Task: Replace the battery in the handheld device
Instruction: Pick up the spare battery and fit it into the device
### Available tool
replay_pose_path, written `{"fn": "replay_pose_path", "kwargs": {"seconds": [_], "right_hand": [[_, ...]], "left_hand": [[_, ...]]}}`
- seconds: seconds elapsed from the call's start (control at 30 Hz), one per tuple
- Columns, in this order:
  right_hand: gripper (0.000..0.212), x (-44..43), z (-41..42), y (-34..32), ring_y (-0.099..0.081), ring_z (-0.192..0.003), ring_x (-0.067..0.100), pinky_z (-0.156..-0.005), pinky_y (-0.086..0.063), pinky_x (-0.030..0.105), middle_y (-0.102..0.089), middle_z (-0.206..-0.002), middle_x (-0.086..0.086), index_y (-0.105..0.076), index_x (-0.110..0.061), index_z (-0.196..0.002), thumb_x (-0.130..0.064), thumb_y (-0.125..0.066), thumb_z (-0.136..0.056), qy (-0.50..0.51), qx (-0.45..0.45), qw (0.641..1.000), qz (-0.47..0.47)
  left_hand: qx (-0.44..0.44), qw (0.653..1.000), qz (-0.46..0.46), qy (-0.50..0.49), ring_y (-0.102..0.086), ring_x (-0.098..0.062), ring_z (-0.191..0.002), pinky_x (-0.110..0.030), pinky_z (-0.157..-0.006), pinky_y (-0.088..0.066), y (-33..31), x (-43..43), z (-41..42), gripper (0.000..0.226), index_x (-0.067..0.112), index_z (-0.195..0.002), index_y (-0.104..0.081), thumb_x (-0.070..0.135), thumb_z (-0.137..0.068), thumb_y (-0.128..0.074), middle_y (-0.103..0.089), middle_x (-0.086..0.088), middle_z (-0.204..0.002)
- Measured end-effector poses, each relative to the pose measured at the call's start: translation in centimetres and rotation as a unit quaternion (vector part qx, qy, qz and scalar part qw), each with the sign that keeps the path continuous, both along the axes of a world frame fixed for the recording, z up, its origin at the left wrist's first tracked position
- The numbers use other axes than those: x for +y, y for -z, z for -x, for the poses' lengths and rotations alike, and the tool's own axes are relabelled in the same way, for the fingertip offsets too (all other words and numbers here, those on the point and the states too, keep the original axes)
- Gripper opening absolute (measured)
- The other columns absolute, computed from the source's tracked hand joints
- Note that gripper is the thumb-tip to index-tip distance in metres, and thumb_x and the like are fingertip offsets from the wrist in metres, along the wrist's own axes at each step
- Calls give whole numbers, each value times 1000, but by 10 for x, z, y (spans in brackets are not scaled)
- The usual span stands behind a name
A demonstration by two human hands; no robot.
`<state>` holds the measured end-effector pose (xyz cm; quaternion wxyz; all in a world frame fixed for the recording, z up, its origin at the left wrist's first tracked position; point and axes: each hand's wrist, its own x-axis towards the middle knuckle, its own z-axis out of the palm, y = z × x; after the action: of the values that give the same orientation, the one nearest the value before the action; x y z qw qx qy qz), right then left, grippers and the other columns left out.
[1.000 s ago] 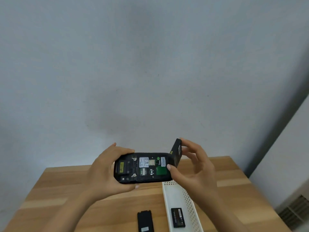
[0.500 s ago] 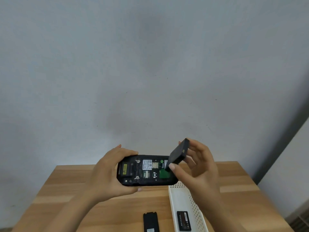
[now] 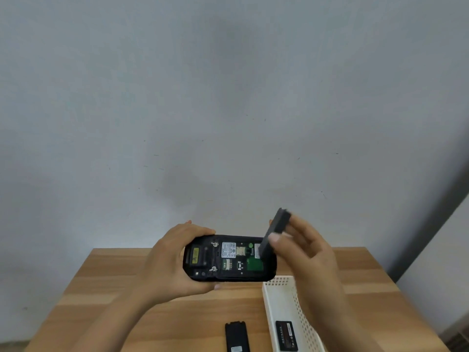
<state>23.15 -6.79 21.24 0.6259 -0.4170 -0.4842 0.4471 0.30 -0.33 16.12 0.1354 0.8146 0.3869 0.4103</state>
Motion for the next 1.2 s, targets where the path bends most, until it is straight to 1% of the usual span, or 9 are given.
{"fn": "replay_pose_path", "kwargs": {"seconds": [0.03, 0.13, 0.3, 0.4, 0.57, 0.7, 0.83, 1.0, 1.2], "right_hand": [[56, 0, 0, 2, -71, -95, 17, -82, -56, 20, -75, -102, -2, -67, -25, -115, -12, -89, -65, 47, -126, 990, -49], [60, 5, -1, 12, -57, -112, 5, -95, -41, 8, -62, -116, -19, -59, -34, -126, -26, -75, -69, 72, -411, 889, -190], [65, 17, 5, 28, -38, -117, -2, -99, -28, 2, -45, -117, -21, -55, -30, -135, -32, -59, -70, 6, -543, 820, -182], [66, 22, 3, 29, -34, -115, -3, -98, -27, 0, -46, -119, -18, -53, -27, -138, -36, -53, -73, -42, -587, 792, -162], [64, 27, 3, 25, -36, -119, -1, -97, -30, 2, -50, -126, -16, -48, -25, -142, -36, -56, -79, -88, -599, 782, -152], [61, 29, 1, 23, -32, -121, -5, -96, -28, 2, -44, -128, -22, -45, -27, -143, -29, -68, -86, -109, -609, 772, -146], [62, 29, -3, 23, -29, -121, -7, -96, -28, 0, -33, -124, -29, -41, -31, -145, -36, -66, -89, -125, -620, 762, -135], [62, 31, -8, 28, -32, -121, -4, -102, -35, 12, -31, -123, -28, -40, -33, -145, -41, -65, -89, -138, -629, 753, -136], [60, 36, -15, 24, -29, -120, -6, -98, -34, 8, -30, -124, -29, -41, -38, -144, -47, -64, -88, -156, -634, 746, -133]], "left_hand": [[1, 1000, 0, 0, -42, 26, -113, -3, -108, -19, 0, 0, 1, 76, 33, -112, -60, 51, -43, -87, -58, 26, -114], [8, 1000, 7, 1, -50, 15, -111, -6, -110, -21, -1, 2, 4, 76, 36, -113, -58, 51, -44, -89, -61, 25, -109], [21, 1000, 16, -2, -58, 2, -103, -8, -109, -23, 0, 5, 7, 78, 38, -112, -57, 48, -43, -90, -63, 23, -103], [28, 999, 20, -3, -61, 0, -99, -10, -106, -29, 0, 4, 7, 78, 38, -112, -56, 46, -43, -92, -64, 22, -101], [27, 999, 29, 6, -62, -2, -94, -20, -81, -50, 1, 3, 5, 76, 36, -111, -59, 42, -44, -93, -63, 21, -99], [28, 999, 34, 2, -61, 0, -93, -17, -79, -49, 2, 0, 4, 76, 37, -111, -58, 43, -43, -92, -63, 20, -98], [30, 999, 44, -3, -61, 2, -94, -13, -79, -48, 4, -2, 4, 77, 37, -112, -58, 44, -43, -92, -63, 21, -99], [39, 998, 55, 0, -60, 5, -97, -10, -81, -47, 6, -3, 2, 78, 36, -113, -60, 44, -43, -93, -63, 25, -103], [21, 998, 66, -2, -61, 4, -98, -11, -82, -48, 9, -5, 0, 79, 37, -113, -61, 46, -41, -93, -64, 23, -104]]}}
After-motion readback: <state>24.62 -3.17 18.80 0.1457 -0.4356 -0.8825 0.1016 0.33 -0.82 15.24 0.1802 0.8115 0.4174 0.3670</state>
